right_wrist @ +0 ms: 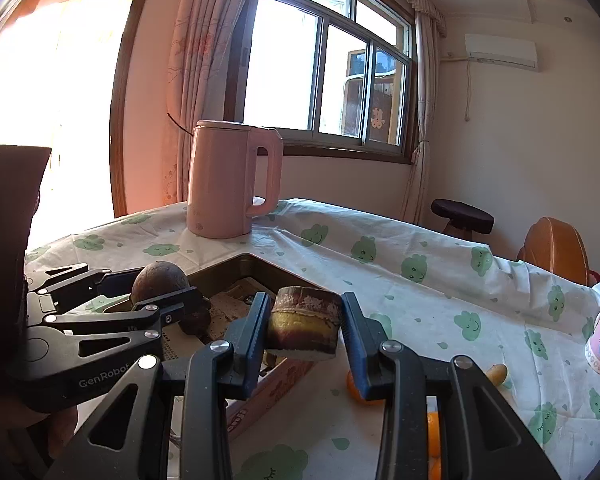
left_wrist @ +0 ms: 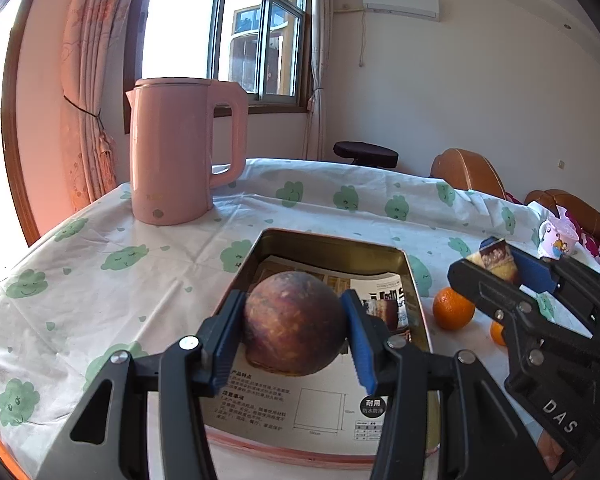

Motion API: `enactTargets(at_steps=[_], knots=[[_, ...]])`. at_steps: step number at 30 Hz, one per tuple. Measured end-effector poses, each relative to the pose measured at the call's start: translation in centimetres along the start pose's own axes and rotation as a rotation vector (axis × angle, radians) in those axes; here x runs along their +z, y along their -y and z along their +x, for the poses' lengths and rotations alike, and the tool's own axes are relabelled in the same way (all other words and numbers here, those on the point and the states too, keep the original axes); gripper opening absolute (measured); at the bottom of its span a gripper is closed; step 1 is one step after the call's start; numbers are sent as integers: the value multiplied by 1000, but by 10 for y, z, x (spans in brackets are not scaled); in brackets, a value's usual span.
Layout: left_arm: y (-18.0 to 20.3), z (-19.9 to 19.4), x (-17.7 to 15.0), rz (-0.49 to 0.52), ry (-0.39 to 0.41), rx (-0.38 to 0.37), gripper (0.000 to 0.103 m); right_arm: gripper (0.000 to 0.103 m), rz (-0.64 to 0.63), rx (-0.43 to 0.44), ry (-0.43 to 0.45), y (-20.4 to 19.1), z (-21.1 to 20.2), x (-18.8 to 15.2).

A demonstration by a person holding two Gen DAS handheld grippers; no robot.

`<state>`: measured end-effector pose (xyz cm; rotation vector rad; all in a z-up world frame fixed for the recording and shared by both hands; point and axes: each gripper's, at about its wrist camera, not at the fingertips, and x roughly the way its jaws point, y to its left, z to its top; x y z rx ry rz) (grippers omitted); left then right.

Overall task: Organize fruits
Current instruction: 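Lower the passion fruit into the tin box and open the left tool while the right tool releases its can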

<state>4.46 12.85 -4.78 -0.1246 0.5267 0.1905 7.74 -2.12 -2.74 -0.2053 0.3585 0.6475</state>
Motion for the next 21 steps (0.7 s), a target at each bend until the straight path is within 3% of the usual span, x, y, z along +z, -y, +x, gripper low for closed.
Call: enactTargets(at_steps=[21], knots=[[-17, 18, -5, -16, -88, 8, 51, 38, -47, 78, -151, -25, 46, -9]])
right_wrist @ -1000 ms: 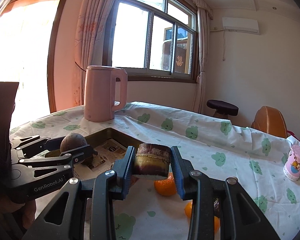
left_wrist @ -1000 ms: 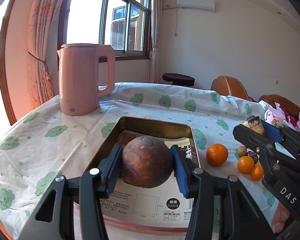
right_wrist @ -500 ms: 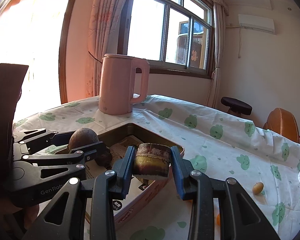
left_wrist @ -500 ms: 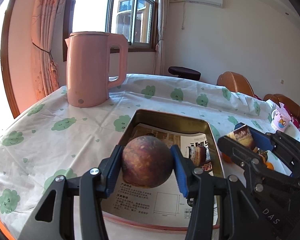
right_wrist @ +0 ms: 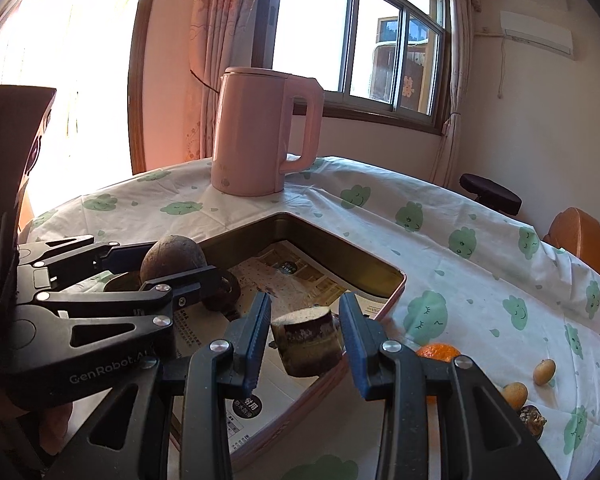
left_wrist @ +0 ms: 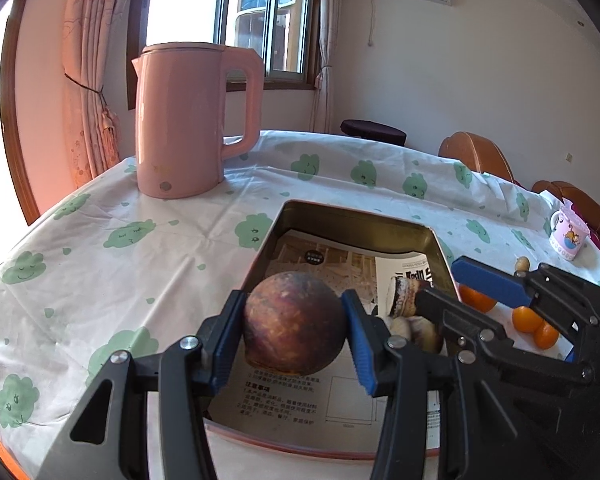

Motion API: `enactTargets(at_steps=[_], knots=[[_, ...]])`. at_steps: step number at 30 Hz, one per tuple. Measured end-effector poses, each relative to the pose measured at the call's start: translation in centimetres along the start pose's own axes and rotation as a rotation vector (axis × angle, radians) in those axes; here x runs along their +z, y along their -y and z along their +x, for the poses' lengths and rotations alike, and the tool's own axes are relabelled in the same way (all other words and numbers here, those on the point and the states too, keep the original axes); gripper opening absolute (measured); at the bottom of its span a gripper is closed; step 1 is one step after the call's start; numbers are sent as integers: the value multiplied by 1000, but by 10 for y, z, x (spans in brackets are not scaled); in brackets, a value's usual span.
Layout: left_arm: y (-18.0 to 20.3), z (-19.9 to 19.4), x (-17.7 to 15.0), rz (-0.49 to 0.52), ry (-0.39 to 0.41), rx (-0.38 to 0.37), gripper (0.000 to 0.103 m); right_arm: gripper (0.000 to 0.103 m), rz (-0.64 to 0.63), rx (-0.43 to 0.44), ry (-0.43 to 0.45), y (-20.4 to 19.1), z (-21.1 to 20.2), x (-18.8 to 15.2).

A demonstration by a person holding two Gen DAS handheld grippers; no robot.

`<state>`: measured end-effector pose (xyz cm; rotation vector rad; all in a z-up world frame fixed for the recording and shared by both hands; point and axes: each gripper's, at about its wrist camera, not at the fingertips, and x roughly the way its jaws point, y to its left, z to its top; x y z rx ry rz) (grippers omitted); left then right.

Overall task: Organize fruits
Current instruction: 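Lower the passion fruit into the tin box and open the left tool while the right tool releases its can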

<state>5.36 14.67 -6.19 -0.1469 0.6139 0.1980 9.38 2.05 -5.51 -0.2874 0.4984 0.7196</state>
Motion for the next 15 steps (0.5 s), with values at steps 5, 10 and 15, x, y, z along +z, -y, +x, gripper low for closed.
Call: enactTargets(at_steps=[5, 10, 15], knots=[[3, 0, 0, 10, -4, 20, 50, 38, 17, 24, -23, 4, 4, -1], [6, -8, 0, 18, 26, 28, 64, 56, 33, -16, 2, 10, -5, -3], [14, -22, 1, 21, 79, 3, 83, 60, 37, -50, 25, 26, -27, -12]])
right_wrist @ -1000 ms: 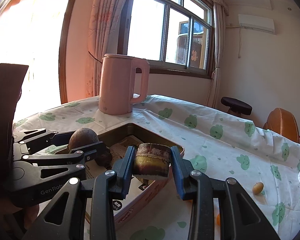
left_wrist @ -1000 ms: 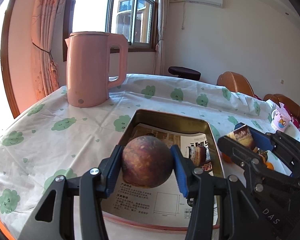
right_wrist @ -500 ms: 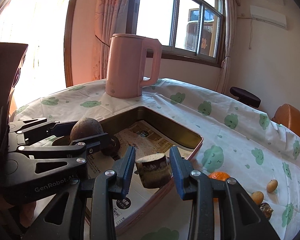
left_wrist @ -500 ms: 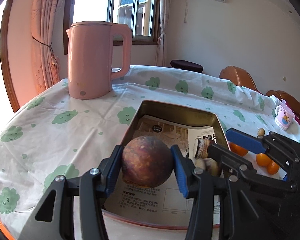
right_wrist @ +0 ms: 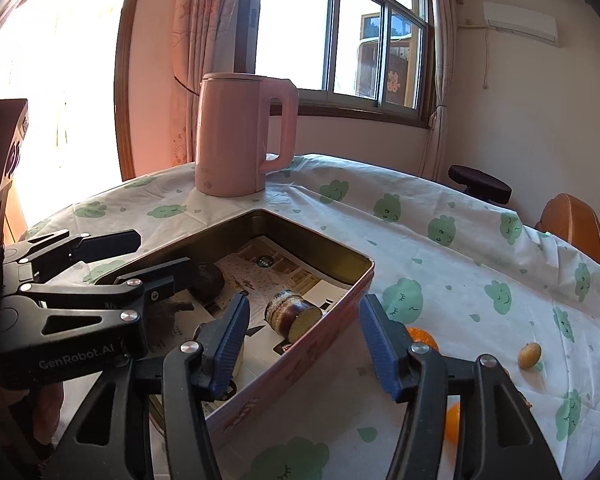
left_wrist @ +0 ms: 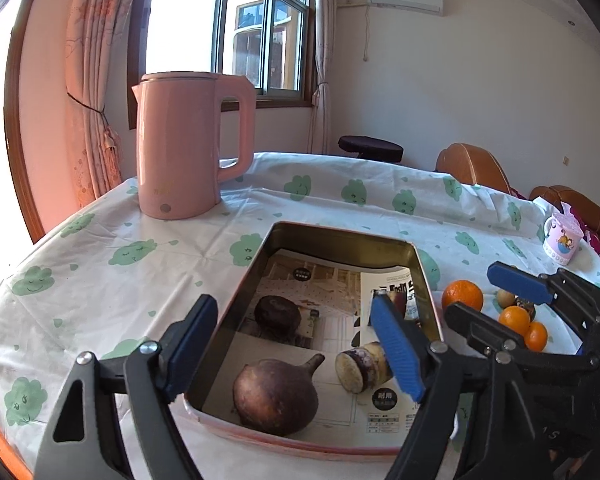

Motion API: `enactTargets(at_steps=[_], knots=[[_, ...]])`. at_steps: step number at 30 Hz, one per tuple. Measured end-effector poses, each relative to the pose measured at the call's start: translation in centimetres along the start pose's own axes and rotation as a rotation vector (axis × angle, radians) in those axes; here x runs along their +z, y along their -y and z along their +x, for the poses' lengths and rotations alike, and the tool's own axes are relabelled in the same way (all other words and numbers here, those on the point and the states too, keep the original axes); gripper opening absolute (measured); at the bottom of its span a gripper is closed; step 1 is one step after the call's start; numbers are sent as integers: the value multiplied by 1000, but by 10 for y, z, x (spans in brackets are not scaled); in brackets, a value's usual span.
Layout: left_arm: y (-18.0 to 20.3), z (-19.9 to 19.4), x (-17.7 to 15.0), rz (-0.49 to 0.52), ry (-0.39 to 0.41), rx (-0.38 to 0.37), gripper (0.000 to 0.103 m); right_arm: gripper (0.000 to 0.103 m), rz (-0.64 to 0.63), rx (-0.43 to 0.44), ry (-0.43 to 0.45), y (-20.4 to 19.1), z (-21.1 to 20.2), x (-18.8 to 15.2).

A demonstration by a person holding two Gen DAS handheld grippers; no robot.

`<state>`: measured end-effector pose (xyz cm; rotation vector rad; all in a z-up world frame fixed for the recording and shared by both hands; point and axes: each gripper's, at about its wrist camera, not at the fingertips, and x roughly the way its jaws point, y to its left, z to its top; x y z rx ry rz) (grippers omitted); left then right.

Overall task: Organize fruits
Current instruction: 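Lower the passion fruit into the tin box and open the left tool while the right tool releases its can, then grasp an orange with the left tool while the right tool grasps another orange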

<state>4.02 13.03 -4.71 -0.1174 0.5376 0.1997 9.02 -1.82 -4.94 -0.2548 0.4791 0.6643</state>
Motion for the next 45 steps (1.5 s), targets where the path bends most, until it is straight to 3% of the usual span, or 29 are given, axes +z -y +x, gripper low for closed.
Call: enactTargets(at_steps=[5, 13, 27, 35, 41, 45], knots=[[16, -5, -1, 12, 12, -33, 84, 60, 27, -69, 6, 33, -32, -15], [54, -7, -6, 70, 2, -89, 84, 60, 133, -194, -74, 101, -62, -48], [105, -4, -11, 174, -18, -149, 84, 58, 171, -103, -242, 111, -44, -69], [128, 6, -7, 238, -40, -177, 84, 39, 197, -29, -326, 116, -21, -71], [147, 24, -4, 282, -83, -185, 79, 38, 215, -61, -272, 121, -32, -68], [161, 39, -2, 314, -123, -175, 69, 38, 263, -134, -215, 136, -40, -62]])
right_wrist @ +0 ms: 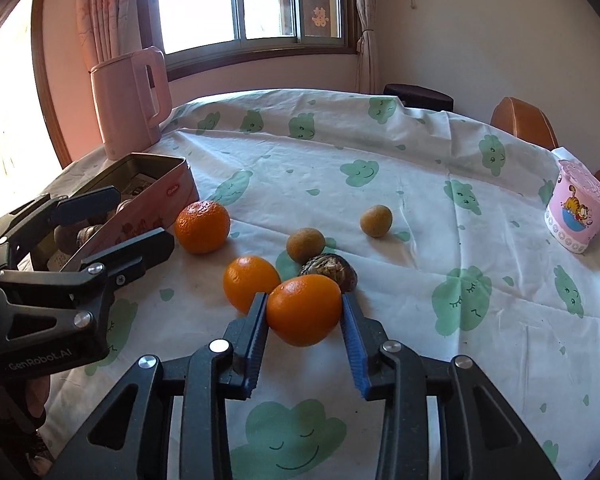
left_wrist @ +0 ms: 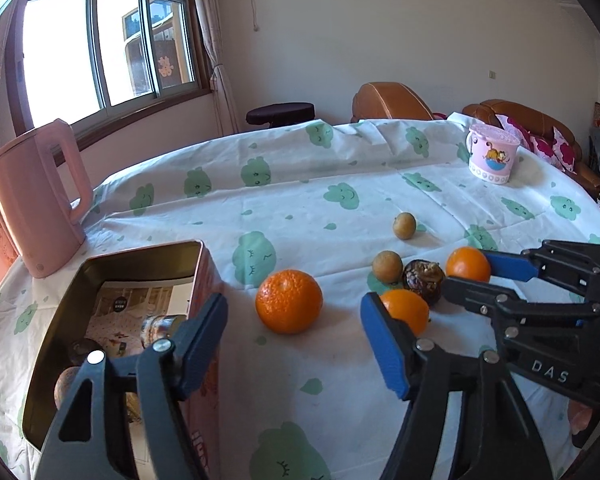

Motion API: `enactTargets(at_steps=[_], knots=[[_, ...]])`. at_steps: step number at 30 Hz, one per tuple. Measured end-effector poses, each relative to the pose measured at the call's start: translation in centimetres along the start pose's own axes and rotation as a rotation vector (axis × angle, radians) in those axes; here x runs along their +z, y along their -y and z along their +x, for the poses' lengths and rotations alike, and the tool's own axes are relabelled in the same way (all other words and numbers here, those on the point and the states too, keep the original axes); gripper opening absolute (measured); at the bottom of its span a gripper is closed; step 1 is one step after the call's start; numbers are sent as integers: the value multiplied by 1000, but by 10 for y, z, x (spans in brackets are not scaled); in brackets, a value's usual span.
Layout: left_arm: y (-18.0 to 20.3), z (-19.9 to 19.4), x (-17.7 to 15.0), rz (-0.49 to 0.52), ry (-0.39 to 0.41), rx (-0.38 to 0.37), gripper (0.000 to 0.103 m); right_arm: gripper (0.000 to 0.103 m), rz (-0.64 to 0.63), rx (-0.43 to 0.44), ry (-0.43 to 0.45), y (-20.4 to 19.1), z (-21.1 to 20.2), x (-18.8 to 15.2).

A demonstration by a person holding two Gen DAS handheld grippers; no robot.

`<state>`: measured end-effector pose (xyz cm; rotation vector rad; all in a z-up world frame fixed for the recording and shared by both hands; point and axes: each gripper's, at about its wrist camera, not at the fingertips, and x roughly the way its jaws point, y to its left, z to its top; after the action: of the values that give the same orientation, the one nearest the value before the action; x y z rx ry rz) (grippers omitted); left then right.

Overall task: Organize fruits
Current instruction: 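Grasp an orange with the left tool while the right tool grasps another orange, then carry the orange with the left tool while the right tool carries its orange toward the tin box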

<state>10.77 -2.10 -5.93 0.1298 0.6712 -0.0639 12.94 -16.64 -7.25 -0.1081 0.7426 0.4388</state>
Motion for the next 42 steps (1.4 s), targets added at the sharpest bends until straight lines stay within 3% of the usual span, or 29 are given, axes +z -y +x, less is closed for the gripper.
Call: enactTargets(at_steps=[3, 9, 17, 22, 29, 42], knots=[[4, 16, 6, 8, -41, 11, 58, 38, 25, -58, 42, 9, -3, 6], [10, 42, 10, 44, -109, 71, 50, 38, 55, -86, 75, 17, -3, 9], [18, 60, 15, 118, -134, 171, 50, 38, 66, -77, 80, 18, -3, 7], [11, 64, 17, 85, -153, 174, 46, 38, 72, -74, 85, 19, -3, 6], [0, 58, 16, 23, -125, 122, 44, 38, 96, -69, 98, 23, -6, 5], [-12, 19, 11, -58, 43, 71, 44, 38, 100, -52, 148, 23, -16, 4]])
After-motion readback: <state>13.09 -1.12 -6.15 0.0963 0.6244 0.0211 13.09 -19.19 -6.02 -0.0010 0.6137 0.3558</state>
